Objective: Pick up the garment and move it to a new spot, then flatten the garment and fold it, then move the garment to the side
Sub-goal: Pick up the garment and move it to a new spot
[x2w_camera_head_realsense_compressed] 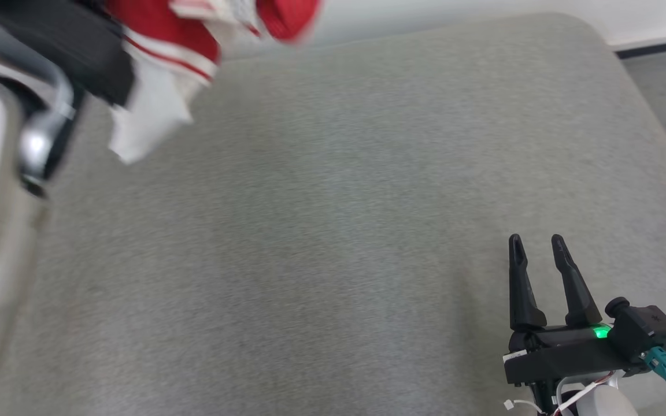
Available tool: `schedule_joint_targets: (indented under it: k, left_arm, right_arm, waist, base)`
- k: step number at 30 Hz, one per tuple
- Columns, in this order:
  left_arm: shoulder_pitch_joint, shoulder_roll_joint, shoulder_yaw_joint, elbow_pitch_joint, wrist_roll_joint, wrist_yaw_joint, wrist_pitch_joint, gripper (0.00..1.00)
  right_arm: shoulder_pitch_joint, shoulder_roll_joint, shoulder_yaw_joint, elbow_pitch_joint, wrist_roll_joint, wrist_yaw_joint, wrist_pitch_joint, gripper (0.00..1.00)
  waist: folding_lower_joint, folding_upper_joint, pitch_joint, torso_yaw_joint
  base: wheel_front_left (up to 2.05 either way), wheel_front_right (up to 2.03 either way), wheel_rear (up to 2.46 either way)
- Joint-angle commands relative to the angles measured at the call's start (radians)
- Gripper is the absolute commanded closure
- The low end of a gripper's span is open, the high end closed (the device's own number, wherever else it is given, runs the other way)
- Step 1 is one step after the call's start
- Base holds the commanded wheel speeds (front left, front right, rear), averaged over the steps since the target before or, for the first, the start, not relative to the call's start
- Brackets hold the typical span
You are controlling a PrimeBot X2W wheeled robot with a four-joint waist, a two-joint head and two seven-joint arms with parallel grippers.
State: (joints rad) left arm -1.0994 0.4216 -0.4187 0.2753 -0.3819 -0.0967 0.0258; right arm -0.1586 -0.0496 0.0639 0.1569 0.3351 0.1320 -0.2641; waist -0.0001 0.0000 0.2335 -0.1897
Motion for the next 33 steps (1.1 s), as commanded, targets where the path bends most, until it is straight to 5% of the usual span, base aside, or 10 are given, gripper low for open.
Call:
schedule_joint_targets:
  k: [1,15,23,24,26,33]
  left_arm:
    - [0.031,-0.014,-0.009,-0.005,-0.011,0.006,-0.007,1.00]
    - [0.334,-0.161,-0.108,0.107,-0.059,0.044,-0.124,1.00]
    - [0.458,-0.233,-0.198,0.224,-0.057,0.022,-0.182,1.00]
    - [0.460,-0.240,-0.202,0.230,-0.056,0.020,-0.196,0.95]
    - [0.458,-0.249,-0.201,0.239,-0.057,0.022,-0.226,0.00]
    - [0.466,-0.224,-0.141,0.200,-0.042,0.049,-0.286,0.00]
  right_arm:
    - [0.011,-0.001,0.003,-0.003,0.010,-0.002,-0.001,0.00]
    - [-0.005,-0.001,0.028,-0.006,0.017,-0.002,-0.001,0.00]
    - [-0.008,-0.001,0.044,0.007,0.003,-0.002,-0.001,0.00]
    - [-0.007,-0.001,0.046,0.008,0.002,-0.002,-0.001,0.00]
    - [0.001,-0.001,0.049,0.009,-0.003,-0.002,-0.001,0.00]
    - [0.033,-0.001,0.046,0.007,-0.029,-0.002,-0.001,0.00]
  waist:
    - [0.0001,0.0000,-0.003,-0.069]
    - [0.0001,0.0000,0.023,-0.099]
    - [0.0001,0.0000,0.013,-0.075]
    - [0.0001,0.0000,0.009,-0.069]
    - [0.0001,0.0000,-0.003,-0.057]
    - [0.0001,0.0000,-0.062,-0.007]
  base:
    - [0.00,0.00,0.00]
    - [0.00,0.00,0.00]
    - [0.00,0.00,0.00]
    - [0.00,0.00,0.00]
    - [0.00,0.00,0.00]
    - [0.00,0.00,0.00]
